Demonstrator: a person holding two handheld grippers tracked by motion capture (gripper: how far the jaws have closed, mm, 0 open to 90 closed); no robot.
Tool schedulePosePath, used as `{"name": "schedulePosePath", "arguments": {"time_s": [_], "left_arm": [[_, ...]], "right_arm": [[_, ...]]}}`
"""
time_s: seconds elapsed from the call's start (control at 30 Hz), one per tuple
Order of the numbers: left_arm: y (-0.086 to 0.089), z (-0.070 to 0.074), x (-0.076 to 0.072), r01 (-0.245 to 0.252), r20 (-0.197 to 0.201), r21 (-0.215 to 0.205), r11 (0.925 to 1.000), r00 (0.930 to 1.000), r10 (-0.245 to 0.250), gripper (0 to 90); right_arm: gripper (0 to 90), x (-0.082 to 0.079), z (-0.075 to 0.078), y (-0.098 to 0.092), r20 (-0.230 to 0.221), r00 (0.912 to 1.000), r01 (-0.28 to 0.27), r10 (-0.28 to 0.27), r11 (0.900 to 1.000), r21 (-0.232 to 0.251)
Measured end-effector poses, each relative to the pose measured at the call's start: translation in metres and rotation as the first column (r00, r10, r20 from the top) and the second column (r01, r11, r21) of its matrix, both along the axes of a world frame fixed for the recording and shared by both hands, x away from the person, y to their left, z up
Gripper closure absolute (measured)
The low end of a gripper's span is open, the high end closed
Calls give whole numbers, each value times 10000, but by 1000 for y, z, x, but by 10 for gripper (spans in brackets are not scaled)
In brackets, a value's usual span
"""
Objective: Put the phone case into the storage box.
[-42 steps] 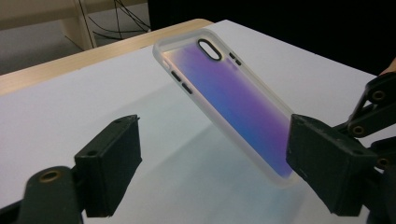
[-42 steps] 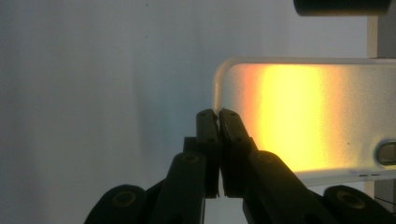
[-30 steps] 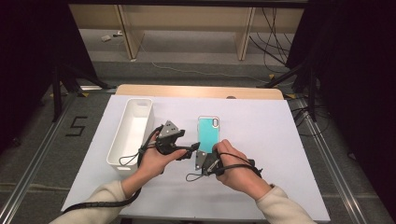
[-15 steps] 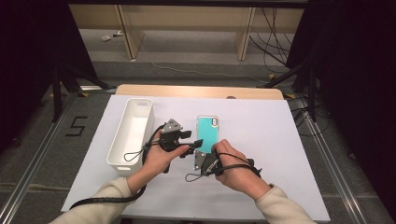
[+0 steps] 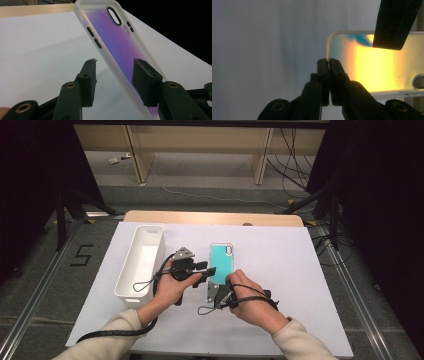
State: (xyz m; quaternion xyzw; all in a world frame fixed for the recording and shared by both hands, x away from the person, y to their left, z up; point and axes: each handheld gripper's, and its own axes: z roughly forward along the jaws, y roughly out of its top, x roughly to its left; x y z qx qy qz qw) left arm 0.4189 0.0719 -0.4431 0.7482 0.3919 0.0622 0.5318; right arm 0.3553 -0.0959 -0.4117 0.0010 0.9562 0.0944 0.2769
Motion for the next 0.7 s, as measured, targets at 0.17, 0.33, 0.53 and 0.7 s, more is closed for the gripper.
{"name": "schedulePosePath", "arguments": {"time_s": [0.17,0.33,0.53,0.7], "left_arm": [[0,1,1,-14,36,-109,9999,10000,14,615],[0,1,1,-73,-65,-208,9998,10000,72,661],[1,3,0,33,-72,-354,9994,10000,-36,703],[2,4,-2,65,-75,-608,9981,9999,-69,746]], "right_arm": [[885,1,0,0,49,9999,-147,147,9999,-69],[886,3,-1,-1,137,9994,-330,332,9994,-134],[888,1,-2,1,103,9998,-149,150,9998,-143],[890,3,-4,2,193,9994,-274,278,9994,-188]]}}
